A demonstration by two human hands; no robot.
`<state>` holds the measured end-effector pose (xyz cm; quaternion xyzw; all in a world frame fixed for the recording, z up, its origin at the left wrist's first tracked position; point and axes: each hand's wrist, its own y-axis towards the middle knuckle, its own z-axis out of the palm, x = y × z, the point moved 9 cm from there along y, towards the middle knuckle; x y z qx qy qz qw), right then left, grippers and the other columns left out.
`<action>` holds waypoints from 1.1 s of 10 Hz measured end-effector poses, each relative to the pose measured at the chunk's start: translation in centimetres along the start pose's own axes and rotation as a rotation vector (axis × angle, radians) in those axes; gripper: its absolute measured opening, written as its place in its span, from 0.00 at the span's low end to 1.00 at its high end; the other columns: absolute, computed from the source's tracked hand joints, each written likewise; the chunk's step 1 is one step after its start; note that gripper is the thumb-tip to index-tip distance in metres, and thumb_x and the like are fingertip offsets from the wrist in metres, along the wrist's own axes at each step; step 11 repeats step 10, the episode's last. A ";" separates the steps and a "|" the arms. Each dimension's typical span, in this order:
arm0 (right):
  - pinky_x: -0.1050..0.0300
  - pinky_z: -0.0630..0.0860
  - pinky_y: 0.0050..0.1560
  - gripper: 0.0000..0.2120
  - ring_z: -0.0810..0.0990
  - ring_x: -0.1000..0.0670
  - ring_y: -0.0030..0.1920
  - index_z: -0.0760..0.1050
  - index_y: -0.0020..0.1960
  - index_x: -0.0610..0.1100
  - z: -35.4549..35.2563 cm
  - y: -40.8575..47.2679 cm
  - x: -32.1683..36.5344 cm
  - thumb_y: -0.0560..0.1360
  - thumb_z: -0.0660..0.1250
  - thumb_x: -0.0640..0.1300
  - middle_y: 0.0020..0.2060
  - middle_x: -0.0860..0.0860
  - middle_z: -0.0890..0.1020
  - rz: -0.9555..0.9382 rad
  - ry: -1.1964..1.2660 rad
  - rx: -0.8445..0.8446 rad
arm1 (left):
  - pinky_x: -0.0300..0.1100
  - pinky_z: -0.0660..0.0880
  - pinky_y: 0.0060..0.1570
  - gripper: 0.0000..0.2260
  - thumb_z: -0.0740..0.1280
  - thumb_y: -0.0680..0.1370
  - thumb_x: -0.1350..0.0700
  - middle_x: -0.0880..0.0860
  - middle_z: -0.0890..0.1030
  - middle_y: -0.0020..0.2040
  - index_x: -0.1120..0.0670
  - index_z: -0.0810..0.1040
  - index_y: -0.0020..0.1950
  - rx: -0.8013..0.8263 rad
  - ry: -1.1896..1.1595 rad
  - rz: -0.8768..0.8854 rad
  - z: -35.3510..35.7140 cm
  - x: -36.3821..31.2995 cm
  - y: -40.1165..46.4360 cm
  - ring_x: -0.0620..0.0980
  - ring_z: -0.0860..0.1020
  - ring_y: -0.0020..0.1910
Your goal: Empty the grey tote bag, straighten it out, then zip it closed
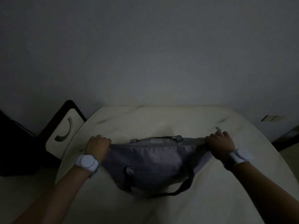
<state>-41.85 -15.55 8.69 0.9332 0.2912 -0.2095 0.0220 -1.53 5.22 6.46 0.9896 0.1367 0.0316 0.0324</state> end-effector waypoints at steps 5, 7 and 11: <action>0.52 0.67 0.47 0.03 0.73 0.46 0.48 0.75 0.42 0.50 -4.3 4.4 -1.8 0.74 0.64 0.44 0.36 0.51 0.80 0.148 0.089 -0.135 | 0.43 0.74 0.40 0.04 0.66 0.71 0.62 0.59 0.83 0.42 0.59 0.80 0.40 0.103 0.101 -0.050 -2.5 6.9 7.1 0.58 0.81 0.43; 0.55 0.70 0.49 0.10 0.75 0.48 0.52 0.77 0.51 0.52 -1.2 3.0 0.7 0.76 0.59 0.43 0.47 0.52 0.82 0.168 0.133 -0.011 | 0.33 0.65 0.33 0.16 0.62 0.78 0.57 0.51 0.80 0.42 0.50 0.64 0.31 0.229 0.080 -0.136 -0.1 7.9 5.6 0.49 0.78 0.42; 0.54 0.77 0.46 0.10 0.82 0.45 0.47 0.79 0.51 0.43 -6.9 5.0 -1.2 0.75 0.64 0.47 0.44 0.46 0.81 0.144 0.322 0.111 | 0.38 0.69 0.60 0.25 0.69 0.73 0.51 0.53 0.73 0.66 0.52 0.68 0.69 0.446 -0.147 -0.128 -3.6 7.3 5.8 0.52 0.73 0.64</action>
